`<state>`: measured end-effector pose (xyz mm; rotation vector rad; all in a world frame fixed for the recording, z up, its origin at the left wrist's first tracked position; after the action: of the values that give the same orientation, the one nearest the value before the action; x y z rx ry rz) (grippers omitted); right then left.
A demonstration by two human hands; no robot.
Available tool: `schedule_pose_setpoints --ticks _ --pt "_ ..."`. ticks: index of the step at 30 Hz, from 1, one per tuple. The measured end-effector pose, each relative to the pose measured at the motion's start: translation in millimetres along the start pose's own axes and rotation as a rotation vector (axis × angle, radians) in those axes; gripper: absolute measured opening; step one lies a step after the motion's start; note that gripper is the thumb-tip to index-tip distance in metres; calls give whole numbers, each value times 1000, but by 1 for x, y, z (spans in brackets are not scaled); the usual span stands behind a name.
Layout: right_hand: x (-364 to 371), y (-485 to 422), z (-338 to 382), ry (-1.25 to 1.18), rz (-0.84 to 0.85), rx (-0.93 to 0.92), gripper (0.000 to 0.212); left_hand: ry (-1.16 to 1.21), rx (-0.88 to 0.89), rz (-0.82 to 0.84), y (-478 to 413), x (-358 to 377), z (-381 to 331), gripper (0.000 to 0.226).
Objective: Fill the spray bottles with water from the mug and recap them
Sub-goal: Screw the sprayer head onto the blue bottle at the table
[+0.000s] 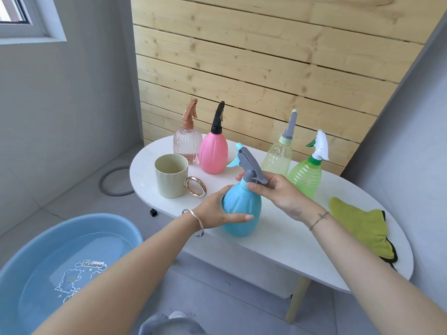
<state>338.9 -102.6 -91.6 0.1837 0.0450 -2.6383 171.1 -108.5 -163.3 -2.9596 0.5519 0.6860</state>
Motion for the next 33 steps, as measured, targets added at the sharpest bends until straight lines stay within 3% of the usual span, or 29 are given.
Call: schedule_pose_setpoints --ticks 6,15,19,26,29,33 --pt "20 -2 -11 -21 -190 -171 23 57 5 -54 7 2 4 86" --pt "12 10 -7 -15 -282 -188 21 44 -9 -30 19 -1 -8 102" --pt "8 2 3 -18 -344 -213 17 -44 4 32 22 -29 -36 88" --pt "-11 -39 31 3 -458 -303 18 -137 40 -344 -23 -108 -70 54" --pt "-20 -64 29 26 -522 -302 19 -233 -31 -409 -56 -119 -56 65" --pt "-26 -94 15 38 -570 -278 18 -359 -125 -376 -94 -123 -32 78"
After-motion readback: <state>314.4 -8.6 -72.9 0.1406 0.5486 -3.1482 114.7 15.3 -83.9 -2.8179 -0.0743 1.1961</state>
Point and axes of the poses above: each hand's wrist, its own y-axis away from the middle knuckle, its own x-axis out of the palm, z = x × y, the point moved 2 cm from there along -y, towards the middle knuckle, and after that the axes turned 3 degrees about -y, right-handed, at the moved point
